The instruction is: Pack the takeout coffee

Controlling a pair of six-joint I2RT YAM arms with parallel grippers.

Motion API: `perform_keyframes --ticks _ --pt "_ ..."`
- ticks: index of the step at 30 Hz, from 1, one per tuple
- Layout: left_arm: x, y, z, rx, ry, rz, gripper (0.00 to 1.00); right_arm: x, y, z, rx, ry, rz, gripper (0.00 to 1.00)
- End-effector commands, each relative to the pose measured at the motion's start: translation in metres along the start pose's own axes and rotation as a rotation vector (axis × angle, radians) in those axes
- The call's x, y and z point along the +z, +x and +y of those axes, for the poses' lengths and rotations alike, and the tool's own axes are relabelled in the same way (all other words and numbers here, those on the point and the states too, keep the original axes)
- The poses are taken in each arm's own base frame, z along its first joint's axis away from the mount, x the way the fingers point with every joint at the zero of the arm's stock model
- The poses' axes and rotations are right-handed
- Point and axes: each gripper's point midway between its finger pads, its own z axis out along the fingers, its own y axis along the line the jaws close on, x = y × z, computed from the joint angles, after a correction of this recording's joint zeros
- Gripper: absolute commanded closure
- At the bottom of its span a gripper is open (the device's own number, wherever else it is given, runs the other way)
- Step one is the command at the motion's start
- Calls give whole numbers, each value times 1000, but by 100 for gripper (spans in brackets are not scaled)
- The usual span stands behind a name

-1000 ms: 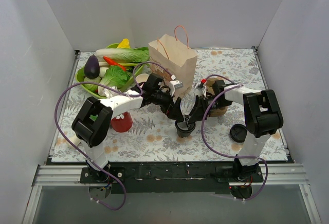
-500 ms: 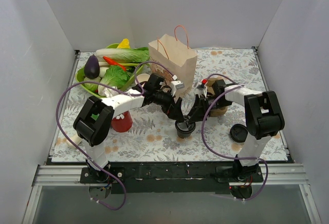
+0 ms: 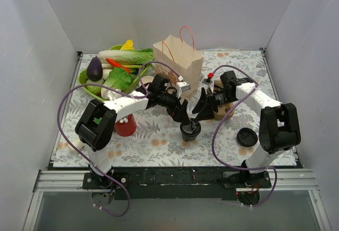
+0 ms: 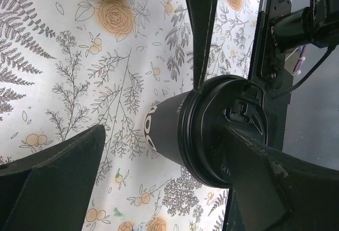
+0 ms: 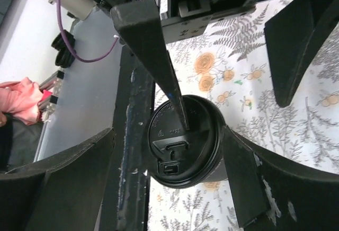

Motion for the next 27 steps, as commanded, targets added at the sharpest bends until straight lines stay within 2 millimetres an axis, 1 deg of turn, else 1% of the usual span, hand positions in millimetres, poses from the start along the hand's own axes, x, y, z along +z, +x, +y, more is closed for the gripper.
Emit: perform_keyframes --ticks 1,4,9,17,23,27 --pt "-10 1 5 40 -61 14 8 -2 19 14 179 -15 -7 12" --pt "-15 -7 -3 55 -46 -7 7 -4 31 10 236 1 -5 12" --pt "-20 -12 -9 74 -44 -21 4 -5 34 4 249 14 6 12" --pt "-19 -10 -15 77 -4 -15 3 -2 41 -8 315 23 9 12" --pt "-14 -2 -15 63 19 9 3 -1 50 -18 346 55 33 12" --pt "-13 4 -16 56 28 18 4 1 60 -22 356 68 54 14"
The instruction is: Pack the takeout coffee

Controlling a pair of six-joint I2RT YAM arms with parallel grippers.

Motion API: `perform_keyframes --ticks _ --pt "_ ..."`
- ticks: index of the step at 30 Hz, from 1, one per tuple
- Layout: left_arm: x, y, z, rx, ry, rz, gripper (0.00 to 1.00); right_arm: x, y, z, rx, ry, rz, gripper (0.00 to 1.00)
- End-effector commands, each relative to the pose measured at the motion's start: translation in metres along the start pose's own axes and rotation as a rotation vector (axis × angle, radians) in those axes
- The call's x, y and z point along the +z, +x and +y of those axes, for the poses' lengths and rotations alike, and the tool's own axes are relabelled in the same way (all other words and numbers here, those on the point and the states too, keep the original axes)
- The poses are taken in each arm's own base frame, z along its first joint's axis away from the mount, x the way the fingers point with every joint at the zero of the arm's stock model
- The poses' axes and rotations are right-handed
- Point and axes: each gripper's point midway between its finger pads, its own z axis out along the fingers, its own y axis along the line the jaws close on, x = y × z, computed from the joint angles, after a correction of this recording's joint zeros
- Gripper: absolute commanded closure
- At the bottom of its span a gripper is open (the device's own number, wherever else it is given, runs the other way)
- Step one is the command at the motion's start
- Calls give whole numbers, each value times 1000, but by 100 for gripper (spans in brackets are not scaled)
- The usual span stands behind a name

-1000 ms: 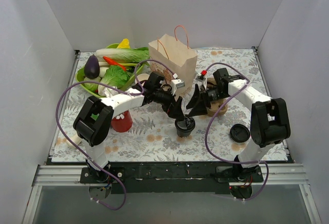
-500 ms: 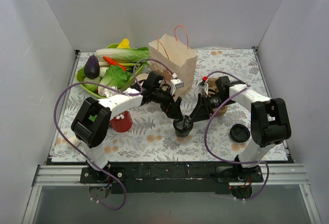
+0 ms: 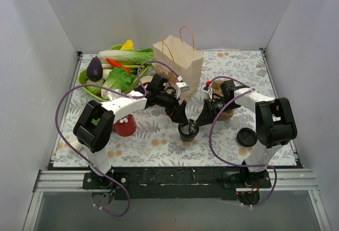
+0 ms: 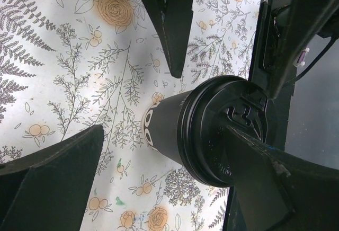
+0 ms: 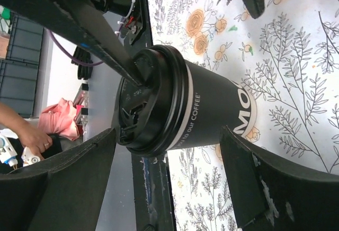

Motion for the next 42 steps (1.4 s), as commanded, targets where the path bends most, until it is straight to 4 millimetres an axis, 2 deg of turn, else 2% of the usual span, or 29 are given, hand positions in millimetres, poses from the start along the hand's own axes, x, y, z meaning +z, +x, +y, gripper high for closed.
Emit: perform_keyframes --ticks 1,8,12,17,24,33,42 --pt "-5 2 -9 32 14 3 4 4 8 -10 20 16 21 15" --pt "-4 12 -10 30 12 20 4 6 17 -17 26 22 54 22" --pt "-1 16 -11 36 15 30 4 8 26 -22 44 8 89 30" --pt "1 27 -11 31 12 46 5 7 32 -22 -28 9 111 35" --pt "4 36 -8 35 6 45 5 10 44 -31 -80 62 149 42" --pt "8 45 -1 37 -14 59 5 10 56 -41 -177 141 224 46" --pt "12 49 6 41 -22 66 5 7 81 -51 -275 180 341 48"
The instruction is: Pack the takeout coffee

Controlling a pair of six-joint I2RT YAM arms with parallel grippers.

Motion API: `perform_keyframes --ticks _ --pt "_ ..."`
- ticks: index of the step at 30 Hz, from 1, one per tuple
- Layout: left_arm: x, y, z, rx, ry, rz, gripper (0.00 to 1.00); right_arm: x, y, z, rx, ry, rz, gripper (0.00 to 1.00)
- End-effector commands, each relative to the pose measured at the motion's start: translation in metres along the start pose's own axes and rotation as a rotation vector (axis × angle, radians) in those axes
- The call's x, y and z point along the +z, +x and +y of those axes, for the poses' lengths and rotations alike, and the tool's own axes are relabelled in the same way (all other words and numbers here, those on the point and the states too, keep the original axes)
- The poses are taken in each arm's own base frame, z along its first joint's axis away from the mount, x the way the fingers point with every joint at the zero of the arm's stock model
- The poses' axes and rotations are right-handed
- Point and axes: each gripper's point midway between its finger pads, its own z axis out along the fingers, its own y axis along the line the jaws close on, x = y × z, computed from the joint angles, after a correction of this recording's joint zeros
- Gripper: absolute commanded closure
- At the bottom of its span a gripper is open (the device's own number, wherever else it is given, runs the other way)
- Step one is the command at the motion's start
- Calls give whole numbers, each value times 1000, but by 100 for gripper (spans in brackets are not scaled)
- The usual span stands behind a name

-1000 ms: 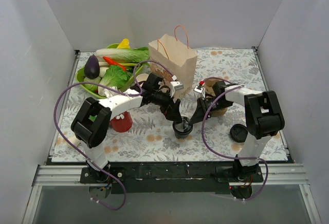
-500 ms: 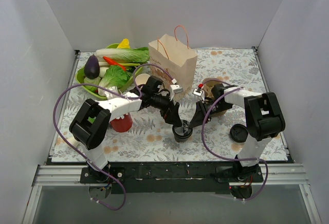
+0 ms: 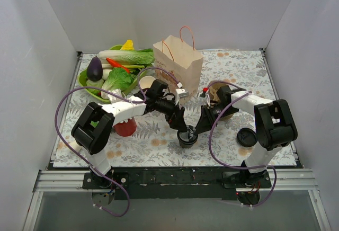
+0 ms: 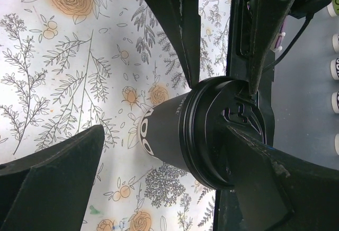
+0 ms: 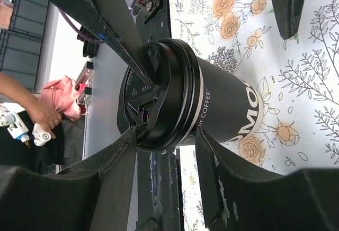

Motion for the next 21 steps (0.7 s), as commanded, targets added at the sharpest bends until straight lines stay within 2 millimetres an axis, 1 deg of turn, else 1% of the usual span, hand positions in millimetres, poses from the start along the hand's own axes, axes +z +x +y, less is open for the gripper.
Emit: perform_keyframes --ticks 1,2,3,5,7,9,12,13,16,18,19,20,21 --pt "5 28 25 21 -111 69 5 -5 56 -63 -231 240 294 48" --pt "5 28 26 25 -113 67 6 -5 62 -63 -232 249 305 48" --pt "5 28 27 28 -117 67 6 -5 61 -66 -250 266 309 48" --pt "5 31 29 29 -123 70 6 -4 61 -66 -256 271 312 48" --pt "6 34 31 28 -131 72 6 -4 60 -70 -243 305 310 49" --pt "6 35 32 32 -132 72 6 -4 60 -70 -239 311 308 49" --pt "4 33 31 54 -141 62 6 -6 55 -73 -264 348 303 49" --pt "3 31 32 68 -150 56 7 -9 55 -76 -270 374 308 49" --pt "0 28 32 106 -169 37 7 -12 48 -77 -311 407 292 49" --pt "-2 25 28 116 -157 29 7 -10 36 -66 -327 373 259 47" --pt "-3 16 25 128 -150 14 6 -7 27 -54 -326 319 212 46" --pt "-4 10 19 132 -130 0 6 -8 11 -43 -341 298 184 42" --pt "-6 0 14 146 -124 -20 6 -8 4 -35 -346 276 165 39"
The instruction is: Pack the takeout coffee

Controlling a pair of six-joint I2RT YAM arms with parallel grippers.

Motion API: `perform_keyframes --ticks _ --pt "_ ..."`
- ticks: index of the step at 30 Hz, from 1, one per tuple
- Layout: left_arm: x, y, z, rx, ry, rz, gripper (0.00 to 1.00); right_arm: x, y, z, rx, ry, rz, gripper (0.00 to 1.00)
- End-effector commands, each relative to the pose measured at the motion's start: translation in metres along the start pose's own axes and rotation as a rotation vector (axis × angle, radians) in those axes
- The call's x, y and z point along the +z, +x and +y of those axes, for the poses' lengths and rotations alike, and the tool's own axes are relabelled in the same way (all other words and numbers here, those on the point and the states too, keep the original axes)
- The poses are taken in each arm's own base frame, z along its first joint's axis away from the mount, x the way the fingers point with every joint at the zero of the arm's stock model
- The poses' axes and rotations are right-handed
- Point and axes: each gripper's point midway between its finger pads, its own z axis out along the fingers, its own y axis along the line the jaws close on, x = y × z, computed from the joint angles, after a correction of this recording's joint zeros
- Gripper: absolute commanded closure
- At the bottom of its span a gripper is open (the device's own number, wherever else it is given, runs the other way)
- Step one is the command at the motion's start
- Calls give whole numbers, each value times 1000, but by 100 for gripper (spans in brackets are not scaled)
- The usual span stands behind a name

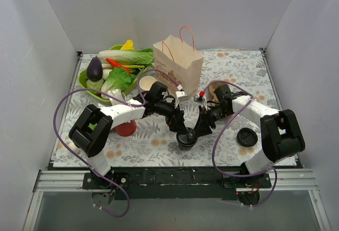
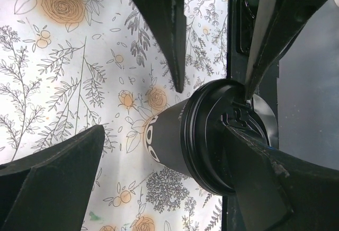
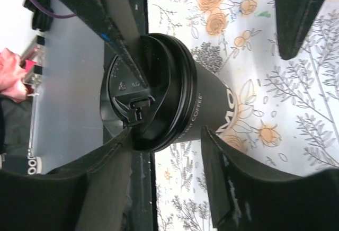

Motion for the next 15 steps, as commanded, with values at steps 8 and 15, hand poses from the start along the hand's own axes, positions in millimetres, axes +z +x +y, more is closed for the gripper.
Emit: perform_keyframes --ticks 8,15 --pt "-15 -36 6 105 -111 -52 5 -20 -38 4 -185 35 51 13" --pt "-20 -44 1 128 -117 -71 4 -24 -36 6 -218 46 78 10"
